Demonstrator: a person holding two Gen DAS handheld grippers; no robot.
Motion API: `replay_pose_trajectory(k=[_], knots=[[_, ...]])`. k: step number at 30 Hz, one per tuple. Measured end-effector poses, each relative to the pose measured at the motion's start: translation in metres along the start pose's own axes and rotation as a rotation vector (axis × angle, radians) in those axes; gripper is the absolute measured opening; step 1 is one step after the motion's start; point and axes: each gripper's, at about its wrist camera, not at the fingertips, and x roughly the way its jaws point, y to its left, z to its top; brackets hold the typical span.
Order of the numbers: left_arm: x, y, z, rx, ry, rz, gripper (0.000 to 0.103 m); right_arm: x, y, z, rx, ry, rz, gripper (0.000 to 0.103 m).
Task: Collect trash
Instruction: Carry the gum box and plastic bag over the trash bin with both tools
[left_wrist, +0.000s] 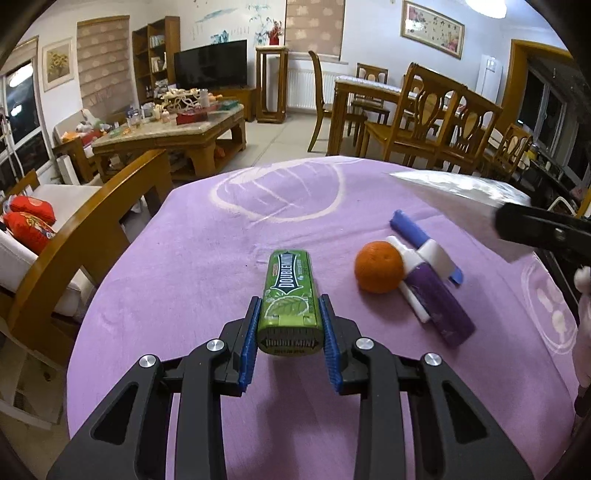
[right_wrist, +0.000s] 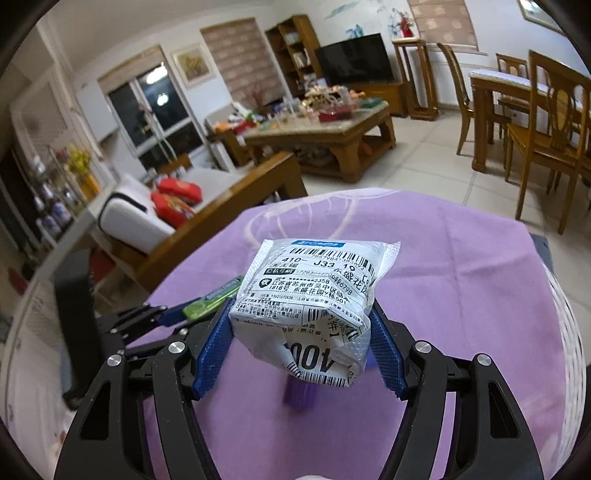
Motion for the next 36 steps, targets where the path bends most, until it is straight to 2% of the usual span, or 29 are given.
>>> replay_pose_trajectory(k=[6,10,19,25,30,36], knots=[[-0.017,-0.008,-0.005,-0.013,-0.046,-0.016,0.031,-0.059,-0.019,-0.033,0.076,-0.071,0.026,0.068],[-0.032,-0.017,-0.008,-0.027,-0.082,-0.056,0.031,-0.098,-0.034,-0.051,0.104,-0.119,0.015,0.068],[-0.061,-0.069,-0.005,0.023,-0.153,-0.121,0.031,-0.166,-0.086,-0.095,0.216,-0.179,-0.022,0.068],[-0.068,-0.104,-0.002,0.051,-0.171,-0.175,0.031,-0.203,-0.121,-0.116,0.273,-0.223,-0.057,0.068],[-0.066,-0.147,0.005,0.085,-0.174,-0.248,0.031,-0.236,-0.158,-0.132,0.334,-0.276,-0.090,0.068],[-0.059,-0.215,0.013,0.128,-0.184,-0.394,0.031,-0.275,-0.214,-0.144,0.428,-0.343,-0.152,0.068]])
